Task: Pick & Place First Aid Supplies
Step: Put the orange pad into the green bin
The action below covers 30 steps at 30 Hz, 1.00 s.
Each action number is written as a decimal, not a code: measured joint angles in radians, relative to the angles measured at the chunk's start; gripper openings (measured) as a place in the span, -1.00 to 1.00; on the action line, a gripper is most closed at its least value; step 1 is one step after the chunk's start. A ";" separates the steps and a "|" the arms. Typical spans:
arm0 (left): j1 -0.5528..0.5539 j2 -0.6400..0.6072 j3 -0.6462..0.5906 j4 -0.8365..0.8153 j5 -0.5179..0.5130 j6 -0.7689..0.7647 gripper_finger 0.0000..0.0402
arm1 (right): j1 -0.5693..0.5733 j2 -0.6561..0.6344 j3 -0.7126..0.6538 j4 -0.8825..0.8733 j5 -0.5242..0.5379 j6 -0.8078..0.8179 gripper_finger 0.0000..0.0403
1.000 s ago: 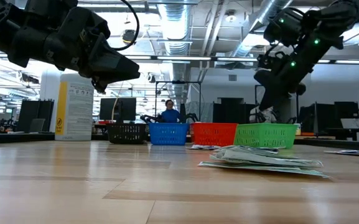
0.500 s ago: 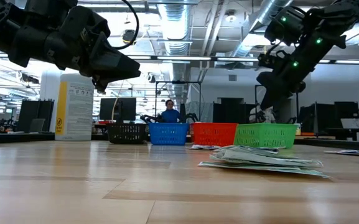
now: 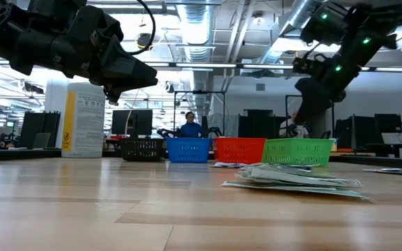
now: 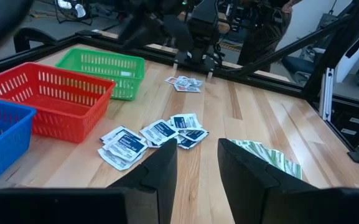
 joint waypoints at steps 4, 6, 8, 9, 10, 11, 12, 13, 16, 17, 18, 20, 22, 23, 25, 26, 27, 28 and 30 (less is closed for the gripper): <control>0.000 0.000 0.000 0.000 0.000 0.000 -0.42 | 0.096 -0.057 0.000 -0.097 -0.001 0.097 -0.45; 0.000 0.000 0.000 0.000 0.000 0.000 -0.42 | 0.155 -0.087 0.000 -0.157 -0.003 0.171 -0.45; 0.000 0.000 0.000 0.000 0.000 0.000 -0.42 | 0.217 -0.117 0.000 -0.226 -0.004 0.255 -0.45; 0.000 0.000 0.000 0.000 0.000 0.000 -0.42 | 0.250 -0.129 0.000 -0.267 -0.006 0.299 -0.45; 0.000 0.000 0.000 0.000 0.000 0.000 -0.42 | 0.282 -0.139 0.000 -0.309 -0.012 0.338 -0.45; 0.000 0.000 0.000 0.000 0.000 0.000 -0.42 | 0.314 -0.146 0.000 -0.352 -0.020 0.379 -0.45; 0.000 0.000 0.000 0.000 0.000 0.000 -0.42 | 0.345 -0.150 0.000 -0.390 -0.030 0.418 -0.45; 0.000 0.000 0.000 0.000 0.000 0.000 -0.42 | 0.377 -0.151 0.000 -0.424 -0.038 0.458 -0.45; 0.000 0.000 0.000 0.000 0.000 0.000 -0.42 | 0.466 -0.144 0.000 -0.481 -0.064 0.548 -0.45; 0.000 0.000 0.000 0.000 0.000 0.000 -0.42 | 0.496 -0.135 0.000 -0.488 -0.073 0.567 -0.45; 0.000 0.000 0.000 0.000 0.000 0.000 -0.42 | 0.522 -0.127 0.000 -0.493 -0.081 0.576 -0.45; 0.000 0.000 0.000 0.000 0.000 0.000 -0.42 | 0.575 -0.109 0.000 -0.491 -0.082 0.577 -0.45; 0.000 0.000 0.000 0.000 0.000 0.000 -0.42 | 0.617 -0.086 0.000 -0.492 -0.080 0.587 -0.45; 0.000 0.000 0.000 0.000 0.000 0.000 -0.42 | 0.634 -0.075 0.000 -0.491 -0.074 0.600 -0.45; 0.000 0.000 0.000 0.000 0.001 0.000 -0.42 | 0.661 -0.051 0.000 -0.494 -0.057 0.632 -0.45; 0.000 0.000 0.000 0.000 0.001 0.000 -0.42 | 0.670 -0.038 0.000 -0.498 -0.054 0.647 -0.45; 0.000 0.000 0.000 0.000 0.002 0.000 -0.42 | 0.677 -0.024 0.000 -0.504 -0.053 0.660 -0.45; 0.000 0.000 0.000 0.000 0.003 0.000 -0.42 | 0.682 -0.008 0.000 -0.512 -0.052 0.669 -0.45; 0.000 0.000 0.000 0.000 0.003 0.000 -0.42 | 0.687 0.018 -0.010 -0.510 -0.050 0.673 -0.45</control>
